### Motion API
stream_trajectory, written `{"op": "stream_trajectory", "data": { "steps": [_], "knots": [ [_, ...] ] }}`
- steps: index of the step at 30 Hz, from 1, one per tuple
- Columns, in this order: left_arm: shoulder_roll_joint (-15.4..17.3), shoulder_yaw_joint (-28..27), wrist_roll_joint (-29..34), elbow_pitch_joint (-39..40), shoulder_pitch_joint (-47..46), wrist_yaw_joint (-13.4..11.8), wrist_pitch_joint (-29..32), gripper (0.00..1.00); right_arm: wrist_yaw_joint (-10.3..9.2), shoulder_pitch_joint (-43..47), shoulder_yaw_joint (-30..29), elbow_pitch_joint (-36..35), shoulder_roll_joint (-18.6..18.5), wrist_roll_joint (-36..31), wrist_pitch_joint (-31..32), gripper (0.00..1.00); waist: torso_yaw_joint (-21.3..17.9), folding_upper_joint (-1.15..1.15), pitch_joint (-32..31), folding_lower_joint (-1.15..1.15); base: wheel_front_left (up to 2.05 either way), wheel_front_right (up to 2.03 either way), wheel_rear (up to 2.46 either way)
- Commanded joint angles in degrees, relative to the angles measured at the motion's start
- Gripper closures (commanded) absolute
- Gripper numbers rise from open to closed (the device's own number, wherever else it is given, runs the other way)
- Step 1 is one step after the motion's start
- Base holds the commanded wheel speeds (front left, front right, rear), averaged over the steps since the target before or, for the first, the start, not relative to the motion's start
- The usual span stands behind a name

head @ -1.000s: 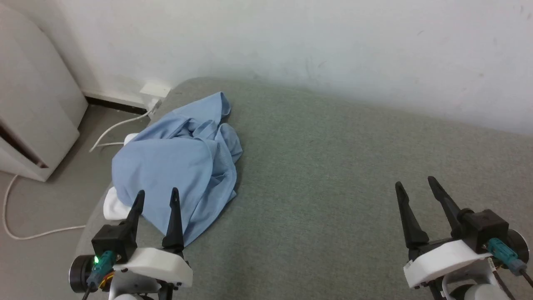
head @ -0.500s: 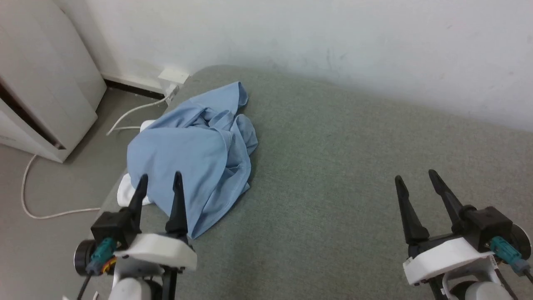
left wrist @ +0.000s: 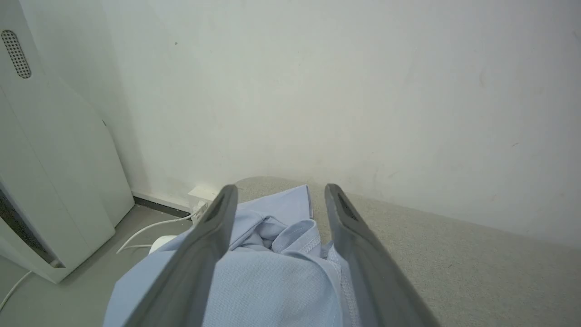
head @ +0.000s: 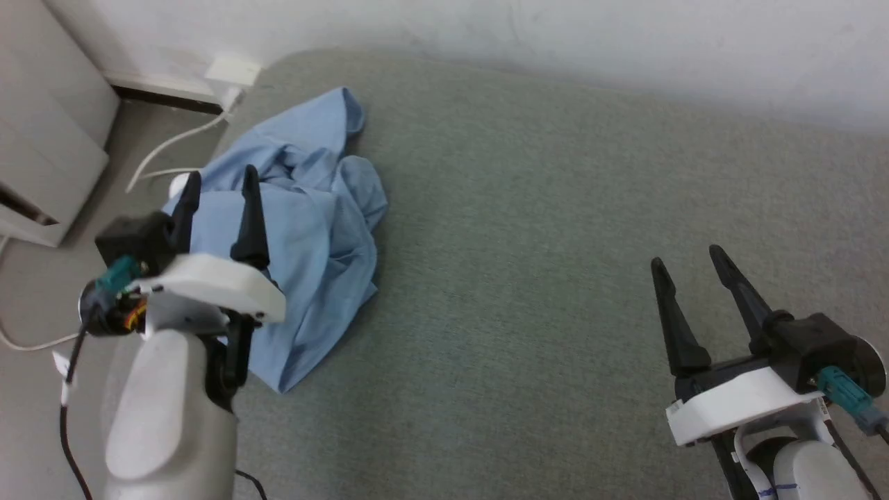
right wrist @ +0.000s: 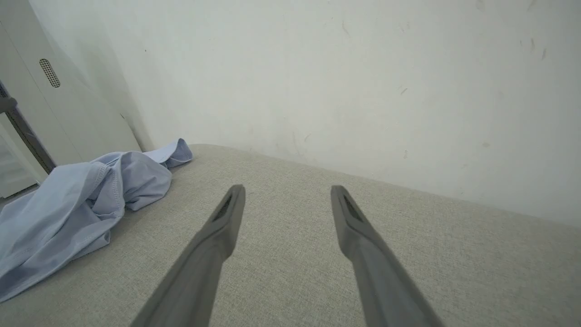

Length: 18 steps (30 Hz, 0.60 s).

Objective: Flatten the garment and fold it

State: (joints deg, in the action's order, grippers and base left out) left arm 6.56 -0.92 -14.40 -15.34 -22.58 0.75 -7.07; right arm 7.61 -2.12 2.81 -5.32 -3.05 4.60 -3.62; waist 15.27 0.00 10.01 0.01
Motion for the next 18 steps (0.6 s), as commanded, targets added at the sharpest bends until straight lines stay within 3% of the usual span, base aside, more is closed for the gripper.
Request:
{"op": "stream_trajectory", "data": {
  "steps": [1,10,18],
  "knots": [
    [1.39,-0.38,-1.46,-3.99,-3.34,1.03,1.54,0.00,-0.08,-1.26,0.06,0.07,0.09,0.50,-0.64,0.00,-3.31,0.00,3.47,-0.01,0.00,0.00,0.00],
    [5.79,1.61,-5.52,-21.13,-11.22,3.76,15.79,0.00,-0.09,-3.46,0.70,1.24,0.11,1.72,-2.18,0.00,-5.50,0.00,6.58,-0.01,0.00,0.00,0.00],
    [7.39,3.61,-9.33,-31.25,-14.92,4.83,29.68,0.00,-0.09,-5.11,1.57,2.17,0.12,2.45,-2.99,0.00,-5.95,0.00,8.36,-0.01,0.00,0.00,0.00]
  ]
}}
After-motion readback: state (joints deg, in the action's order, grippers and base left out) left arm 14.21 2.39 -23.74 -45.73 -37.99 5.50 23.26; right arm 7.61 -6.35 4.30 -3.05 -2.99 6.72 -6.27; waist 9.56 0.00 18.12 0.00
